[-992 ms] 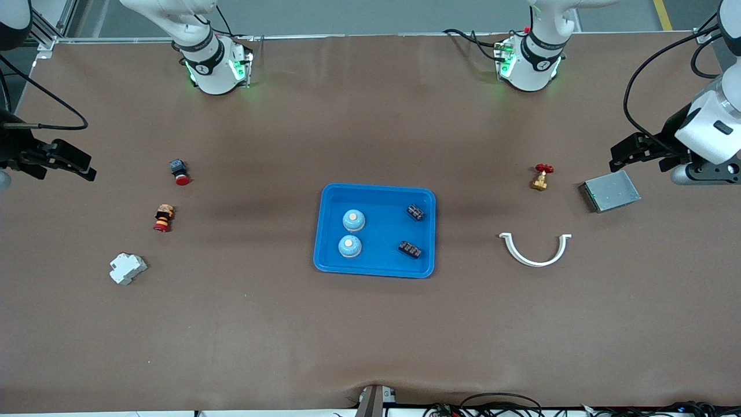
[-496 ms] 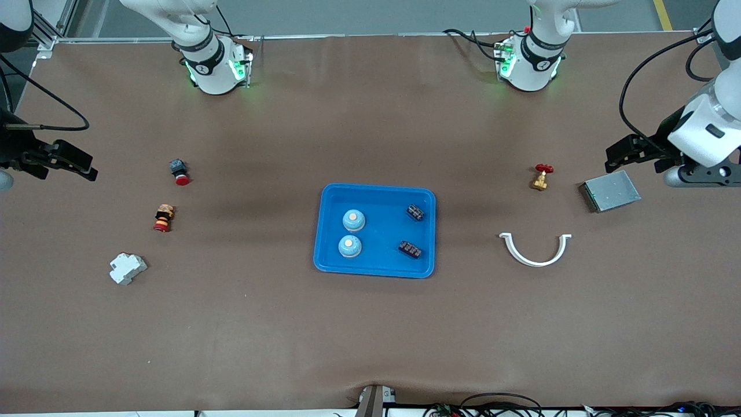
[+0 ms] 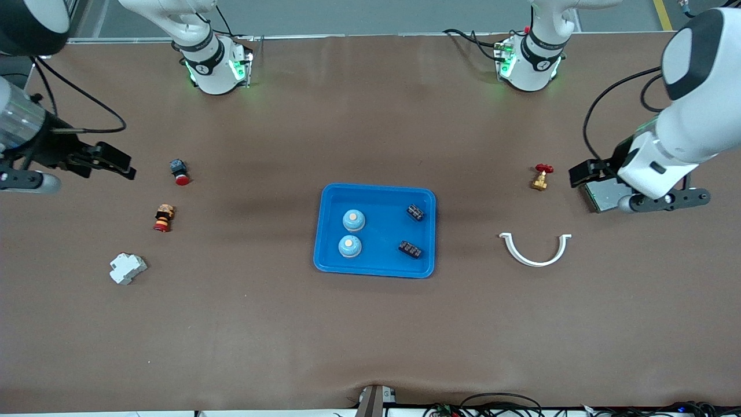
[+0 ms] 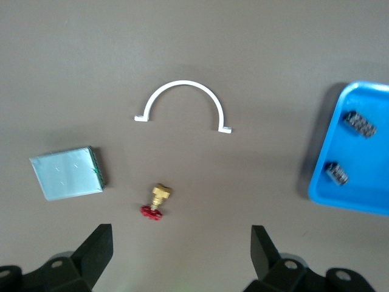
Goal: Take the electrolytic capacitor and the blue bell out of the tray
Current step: 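Move both grippers from rest toward the blue tray, then grasp a blue bell with the right gripper while the left gripper grasps a capacitor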
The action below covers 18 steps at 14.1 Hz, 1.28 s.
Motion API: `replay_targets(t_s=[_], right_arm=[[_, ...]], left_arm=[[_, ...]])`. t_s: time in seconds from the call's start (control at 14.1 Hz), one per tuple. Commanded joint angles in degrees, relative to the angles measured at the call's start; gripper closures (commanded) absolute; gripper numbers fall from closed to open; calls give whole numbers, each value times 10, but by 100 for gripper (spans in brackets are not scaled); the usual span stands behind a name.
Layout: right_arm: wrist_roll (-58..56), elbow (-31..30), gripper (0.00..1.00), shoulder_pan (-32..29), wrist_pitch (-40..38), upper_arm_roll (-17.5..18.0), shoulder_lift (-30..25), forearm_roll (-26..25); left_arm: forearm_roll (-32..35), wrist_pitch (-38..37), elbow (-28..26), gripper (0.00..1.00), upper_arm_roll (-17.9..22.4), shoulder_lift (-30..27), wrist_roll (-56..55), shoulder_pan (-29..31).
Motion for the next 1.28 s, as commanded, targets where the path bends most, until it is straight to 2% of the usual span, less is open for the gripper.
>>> replay_targets(t_s=[0.0,0.28,0.57,0.85,1.2], right_arm=[[69,-65,0,47,63,-2,-18,11],[123,-129,0,87,143,-1,-12,12],[196,-167,0,138,209,-2,5,12],[282,-170,0,195,268,-2,56,11],[372,-158,0,261,348,-3,131,3]], left_arm=[[10,1,28,0,-5,50,-125,-56],[12,29,83,0,-4,140,-277,-124],[6,105,90,0,-4,202,-392,-166],[-16,193,93,0,-7,250,-458,-181],[-42,264,119,0,-6,307,-561,-198]])
